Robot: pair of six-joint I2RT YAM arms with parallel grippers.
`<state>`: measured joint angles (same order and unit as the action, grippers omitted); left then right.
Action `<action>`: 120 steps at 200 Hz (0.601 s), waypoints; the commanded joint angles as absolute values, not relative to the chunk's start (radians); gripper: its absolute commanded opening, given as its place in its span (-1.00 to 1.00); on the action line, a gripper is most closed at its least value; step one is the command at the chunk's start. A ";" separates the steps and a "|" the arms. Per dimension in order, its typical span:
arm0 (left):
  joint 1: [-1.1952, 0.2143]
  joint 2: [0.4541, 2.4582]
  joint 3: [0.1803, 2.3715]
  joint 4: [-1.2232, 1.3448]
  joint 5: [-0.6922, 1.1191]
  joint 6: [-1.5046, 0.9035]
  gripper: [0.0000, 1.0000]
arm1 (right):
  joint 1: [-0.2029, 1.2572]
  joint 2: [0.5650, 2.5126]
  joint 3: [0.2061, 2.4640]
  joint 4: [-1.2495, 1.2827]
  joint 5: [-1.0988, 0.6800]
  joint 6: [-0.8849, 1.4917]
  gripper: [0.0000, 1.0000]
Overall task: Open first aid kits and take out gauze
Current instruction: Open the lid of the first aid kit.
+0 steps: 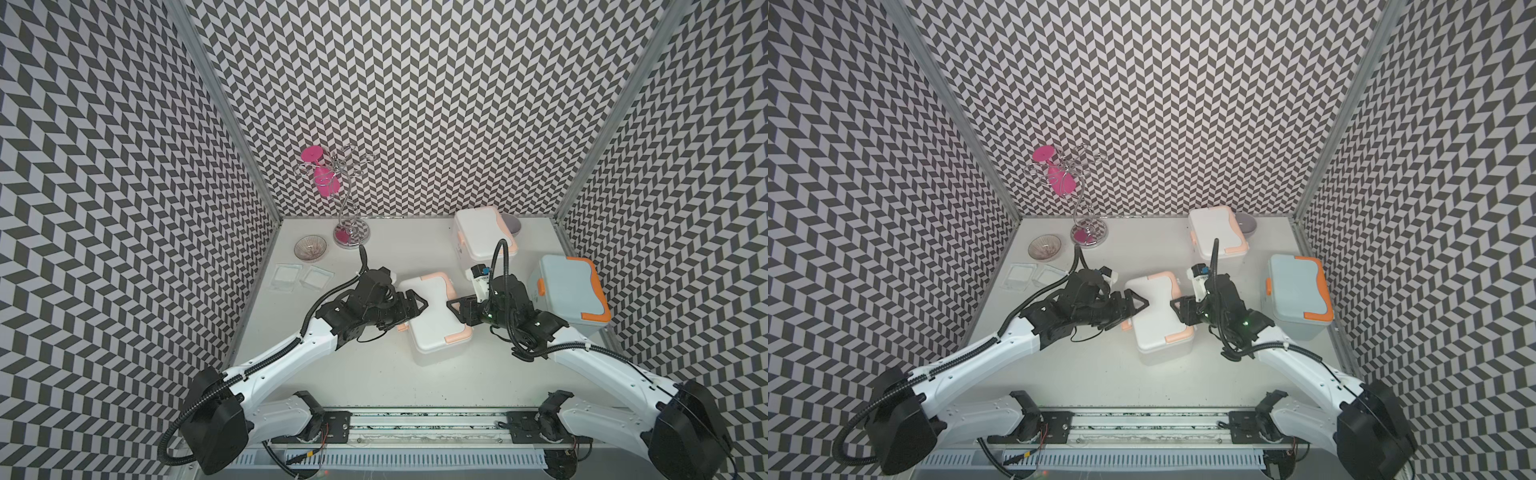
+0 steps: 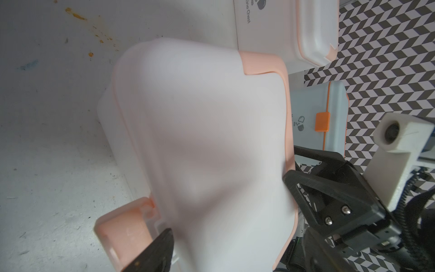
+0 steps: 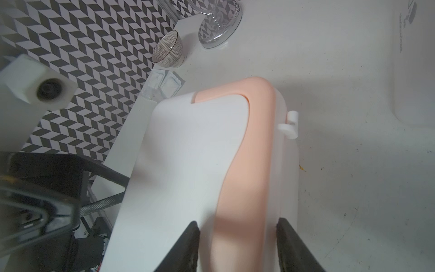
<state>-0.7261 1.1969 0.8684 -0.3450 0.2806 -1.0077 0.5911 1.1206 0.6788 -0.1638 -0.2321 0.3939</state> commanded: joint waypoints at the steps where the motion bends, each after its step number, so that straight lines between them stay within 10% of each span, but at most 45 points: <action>1: -0.731 1.202 0.894 -0.360 0.261 -0.995 0.73 | 0.609 1.144 0.646 -0.238 -0.259 0.392 0.02; 120: -0.729 1.183 0.879 -0.378 0.235 -0.993 0.74 | 0.609 1.143 0.638 -0.230 -0.263 0.393 0.02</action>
